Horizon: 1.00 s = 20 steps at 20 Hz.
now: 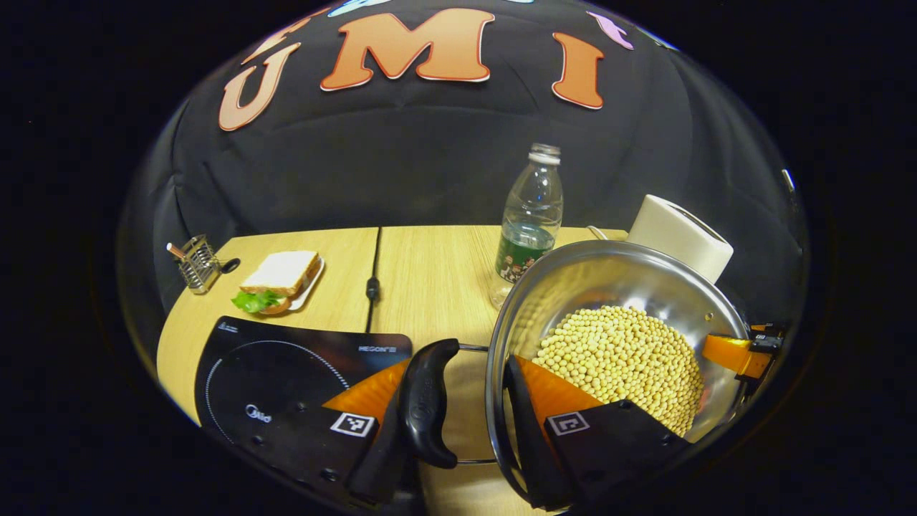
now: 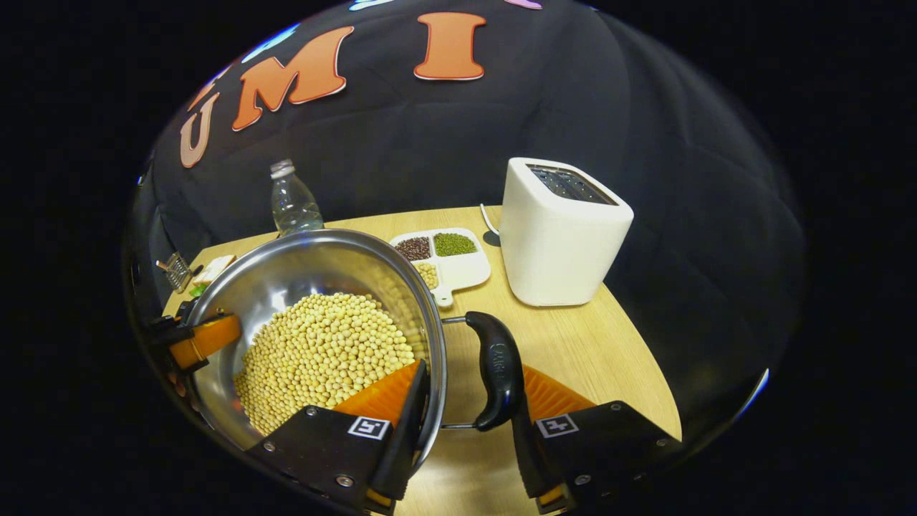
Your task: First push the handle of the pot to place it horizontally, then grasp the pot with both hands and set it on the induction cooktop.
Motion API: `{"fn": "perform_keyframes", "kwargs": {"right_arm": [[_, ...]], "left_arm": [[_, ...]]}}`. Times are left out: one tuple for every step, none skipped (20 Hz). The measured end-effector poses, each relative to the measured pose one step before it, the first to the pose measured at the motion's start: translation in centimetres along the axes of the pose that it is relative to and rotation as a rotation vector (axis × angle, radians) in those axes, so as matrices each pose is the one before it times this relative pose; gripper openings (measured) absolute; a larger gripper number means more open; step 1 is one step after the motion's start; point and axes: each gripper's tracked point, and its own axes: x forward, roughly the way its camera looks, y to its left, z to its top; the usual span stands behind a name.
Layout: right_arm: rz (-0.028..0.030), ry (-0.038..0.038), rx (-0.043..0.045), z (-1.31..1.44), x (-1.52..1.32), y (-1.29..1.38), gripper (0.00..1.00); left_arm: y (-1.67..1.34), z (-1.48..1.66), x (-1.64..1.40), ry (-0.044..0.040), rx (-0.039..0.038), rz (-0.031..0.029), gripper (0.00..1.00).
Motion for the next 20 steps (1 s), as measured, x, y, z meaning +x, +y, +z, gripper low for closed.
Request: {"fn": "perform_keyframes", "kwargs": {"right_arm": [[0.00742,-0.01126,-0.00039,0.299,-0.575,0.600,0.60],[0.00841,-0.00684,-0.00368,0.198,-0.657,0.377,0.55],[0.00726,-0.00928,-0.00214,0.285,-0.401,0.601,0.60],[0.00819,-0.00469,-0.00606,0.307,-0.306,0.810,0.60],[0.00749,-0.00891,-0.00468,0.275,-0.475,0.813,0.60],[0.00856,-0.00653,-0.00706,0.405,-0.528,0.803,0.60],[0.00792,-0.00671,-0.00415,0.370,-0.487,0.655,0.60],[0.00818,-0.00551,-0.00673,0.424,-0.523,0.849,0.60],[0.00773,-0.00621,-0.00589,0.430,-0.319,0.864,0.60],[0.00871,-0.00432,-0.00661,0.274,-0.143,0.883,0.60],[0.00913,-0.00371,-0.00602,0.242,-0.295,1.011,0.60],[0.01037,-0.00643,-0.00579,0.251,-0.115,1.000,0.60],[0.01143,-0.00412,-0.00718,0.242,-0.207,0.935,0.60],[0.01184,-0.00190,-0.00792,0.206,-0.140,1.054,0.59],[0.01172,-0.00187,-0.00573,0.233,0.185,1.028,0.59],[0.01240,-0.00023,-0.00676,0.080,0.010,1.095,0.60],[0.01195,-0.00556,-0.00415,0.253,0.063,1.031,0.59],[0.01135,-0.00008,-0.00901,0.128,0.055,1.072,0.60],[0.01024,-0.00337,-0.00390,0.161,-0.012,0.984,0.60],[0.01174,-0.00509,-0.00679,0.177,0.064,1.075,0.60]], "left_arm": [[0.573,0.302,-0.703,-0.00759,0.00309,0.00569,0.71],[0.662,0.442,-0.693,-0.00948,-0.00153,0.00552,0.73],[0.664,0.246,-0.599,-0.00345,-0.00088,0.00489,0.73],[0.783,0.290,-0.601,-0.00692,-0.00176,0.00545,0.70],[0.744,0.277,-0.523,-0.00713,-0.00147,0.00502,0.73],[0.817,0.329,-0.624,-0.00742,-0.00290,0.00645,0.73],[0.765,0.220,-0.473,-0.00977,-0.00060,0.00546,0.73],[0.794,0.243,-0.660,-0.00421,-0.00285,0.00662,0.72],[0.807,0.361,-0.514,-0.00628,-0.00096,0.00595,0.72],[0.936,0.265,-0.501,-0.00329,-0.00401,0.00766,0.72],[0.918,0.236,-0.374,-0.00467,-0.00266,0.00771,0.72],[1.007,0.190,-0.426,-0.00308,-0.00480,0.00887,0.72],[1.095,0.100,-0.383,-0.00417,-0.00410,0.01007,0.72],[1.026,0.054,-0.334,-0.00329,-0.00321,0.01062,0.72],[0.983,0.074,-0.432,-0.00157,-0.00605,0.01187,0.72],[1.117,-0.077,-0.365,-0.00154,-0.00682,0.01102,0.72],[0.985,0.045,-0.311,-0.00315,-0.00749,0.01165,0.72],[1.116,-0.008,-0.351,-0.00359,-0.00425,0.01146,0.74],[1.056,0.006,-0.206,-0.00275,-0.00534,0.01208,0.75],[0.658,0.097,-0.333,-0.00314,-0.00653,0.01030,0.72]]}}
